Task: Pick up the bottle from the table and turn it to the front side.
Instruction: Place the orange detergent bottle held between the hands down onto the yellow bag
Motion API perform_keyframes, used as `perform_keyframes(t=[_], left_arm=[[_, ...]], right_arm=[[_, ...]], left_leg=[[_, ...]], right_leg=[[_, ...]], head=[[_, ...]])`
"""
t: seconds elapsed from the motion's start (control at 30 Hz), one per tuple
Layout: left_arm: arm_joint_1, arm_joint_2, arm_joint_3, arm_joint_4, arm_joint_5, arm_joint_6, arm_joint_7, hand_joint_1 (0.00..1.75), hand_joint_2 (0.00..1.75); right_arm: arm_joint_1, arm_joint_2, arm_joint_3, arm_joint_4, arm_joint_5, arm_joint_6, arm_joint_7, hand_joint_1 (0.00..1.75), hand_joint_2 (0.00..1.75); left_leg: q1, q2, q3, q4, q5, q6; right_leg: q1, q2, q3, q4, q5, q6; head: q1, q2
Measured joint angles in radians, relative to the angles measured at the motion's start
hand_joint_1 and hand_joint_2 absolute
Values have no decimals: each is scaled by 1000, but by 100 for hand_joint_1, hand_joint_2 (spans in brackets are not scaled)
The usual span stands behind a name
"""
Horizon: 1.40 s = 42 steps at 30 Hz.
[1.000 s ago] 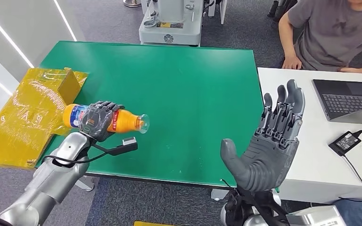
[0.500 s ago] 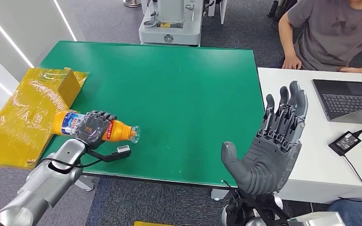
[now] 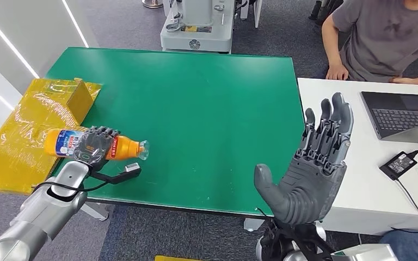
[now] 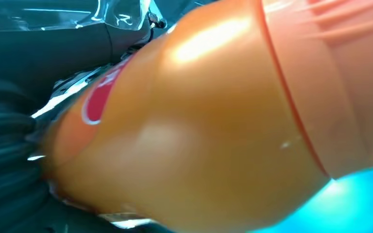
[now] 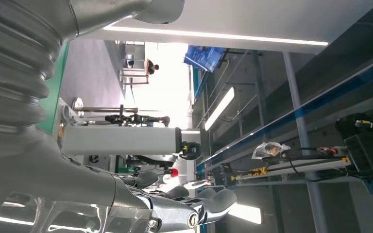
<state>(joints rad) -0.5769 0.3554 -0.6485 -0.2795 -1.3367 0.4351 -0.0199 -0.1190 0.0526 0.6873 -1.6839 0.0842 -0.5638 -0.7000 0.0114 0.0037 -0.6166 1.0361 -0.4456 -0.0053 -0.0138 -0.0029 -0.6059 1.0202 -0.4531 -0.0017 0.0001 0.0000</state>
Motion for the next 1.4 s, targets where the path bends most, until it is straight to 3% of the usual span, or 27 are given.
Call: perform_keyframes(t=[0.3, 0.6, 0.77, 0.97, 1.03, 1.07, 1.1, 1.2, 1.27, 1.33, 1.4], left_arm=[[-8, -9, 0, 13, -58, -109, 227, 0, 175], [-8, -26, 0, 16, -70, -104, 314, 0, 175], [-8, -37, 9, 16, -61, -24, 338, 0, 175], [9, -63, 98, -35, -60, 217, 334, 0, 175], [39, -85, 184, -134, -88, 250, 262, 0, 175], [55, -104, 243, -200, -93, 255, 184, 0, 175], [70, -133, 318, -273, -83, 259, 60, 0, 175], [79, -260, 606, -462, 51, 268, -461, 0, 175], [76, -338, 766, -538, 238, 269, -712, 0, 175], [79, -403, 850, -592, 516, 264, -776, 0, 175], [82, -452, 840, -625, 828, 241, -730, 0, 175]], right_arm=[[-9, 0, 5, 2, 0, 2, 0, 0, 175], [-18, 0, 10, 11, -5, -1, 0, 0, 175], [-21, 0, 12, 15, -7, -17, 0, 0, 175], [-20, 0, 17, 17, -3, -34, 0, 0, 175], [-19, 0, 17, 18, -1, -34, 0, 0, 175], [-19, 0, 17, 18, 0, -34, 0, 0, 175], [-19, 0, 17, 19, 0, -34, 0, 0, 175], [-19, 0, 18, 23, 2, -35, 0, 0, 175], [-19, 0, 19, 25, 2, -38, 0, 0, 175], [-20, 0, 20, 27, 2, -42, 0, 0, 175], [-20, 0, 21, 30, 1, -48, 0, 0, 175]], left_leg=[[0, 0, 0, 0, 0, 0], [0, 0, 0, 0, 0, 0], [0, 0, 0, 0, 0, 0], [0, 0, 0, 0, 0, 0], [0, 1, 0, 1, 0, 0], [-1, 1, 0, 1, 0, 0], [-1, 1, 0, 1, 0, 0], [-1, 2, 0, 1, -1, 0], [-2, 5, 1, 1, -2, 0], [-1, 4, 2, 1, -2, 0], [-1, -1, 1, 1, -1, 1]], right_leg=[[0, 0, 0, 0, 0, 0], [0, 0, 0, 0, 0, 0], [0, 0, 0, 0, 0, 0], [0, 1, -1, 0, 0, 0], [0, 1, -1, 0, 0, 0], [-1, 1, -1, -1, 0, 0], [-1, 1, -2, -1, 0, 0], [-2, 3, -1, -1, 1, 0], [-2, 5, -1, -1, 1, 1], [-2, 4, 0, -1, 1, 1], [-2, -1, 2, -1, 0, 1]], head=[[0, 0], [0, 0], [0, 0], [0, 0], [0, 0], [0, 0], [0, 0], [0, 0], [0, 0], [0, 0], [0, 0]])
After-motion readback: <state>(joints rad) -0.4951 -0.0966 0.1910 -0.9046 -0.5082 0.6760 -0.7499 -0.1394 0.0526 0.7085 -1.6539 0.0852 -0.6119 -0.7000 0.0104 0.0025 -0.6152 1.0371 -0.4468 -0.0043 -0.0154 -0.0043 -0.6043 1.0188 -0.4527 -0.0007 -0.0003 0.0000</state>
